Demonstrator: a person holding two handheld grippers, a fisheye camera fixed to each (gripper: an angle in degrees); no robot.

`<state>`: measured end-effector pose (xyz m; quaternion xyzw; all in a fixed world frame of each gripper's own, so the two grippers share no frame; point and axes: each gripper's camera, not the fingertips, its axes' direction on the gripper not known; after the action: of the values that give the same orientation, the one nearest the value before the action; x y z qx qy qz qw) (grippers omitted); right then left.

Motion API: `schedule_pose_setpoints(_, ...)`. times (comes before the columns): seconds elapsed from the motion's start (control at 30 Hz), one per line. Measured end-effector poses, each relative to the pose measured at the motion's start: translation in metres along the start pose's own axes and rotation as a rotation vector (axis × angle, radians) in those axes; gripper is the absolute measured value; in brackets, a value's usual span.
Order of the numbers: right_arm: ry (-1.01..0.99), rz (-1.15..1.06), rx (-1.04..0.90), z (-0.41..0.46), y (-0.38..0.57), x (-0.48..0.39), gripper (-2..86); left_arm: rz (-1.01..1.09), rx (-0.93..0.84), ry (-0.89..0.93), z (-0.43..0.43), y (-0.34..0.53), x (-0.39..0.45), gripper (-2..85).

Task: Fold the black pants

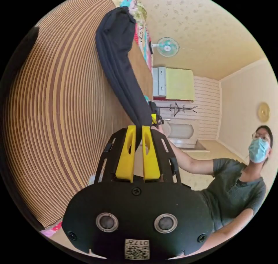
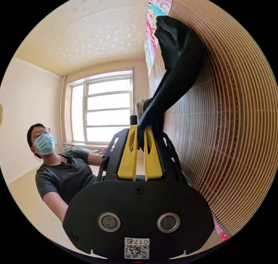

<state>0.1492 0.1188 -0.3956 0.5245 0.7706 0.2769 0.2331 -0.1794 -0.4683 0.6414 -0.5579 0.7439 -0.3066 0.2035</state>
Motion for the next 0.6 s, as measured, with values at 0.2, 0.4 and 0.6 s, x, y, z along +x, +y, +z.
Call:
schedule_pose_setpoints(0.2,0.076,-0.210,0.001,0.010,0.071,-0.129,0.7,0.226,0.037,0.086,-0.017,0.085,0.117,4.0)
schedule_pose_setpoints(0.4,0.148,-0.508,-0.095,0.027,0.110,-0.282,0.5,0.551,0.092,0.113,-0.042,0.140,0.269,3.9)
schedule_pose_setpoints(0.6,0.223,-0.834,-0.161,0.046,0.136,-0.423,0.4,0.890,0.131,0.170,-0.066,0.171,0.402,3.7)
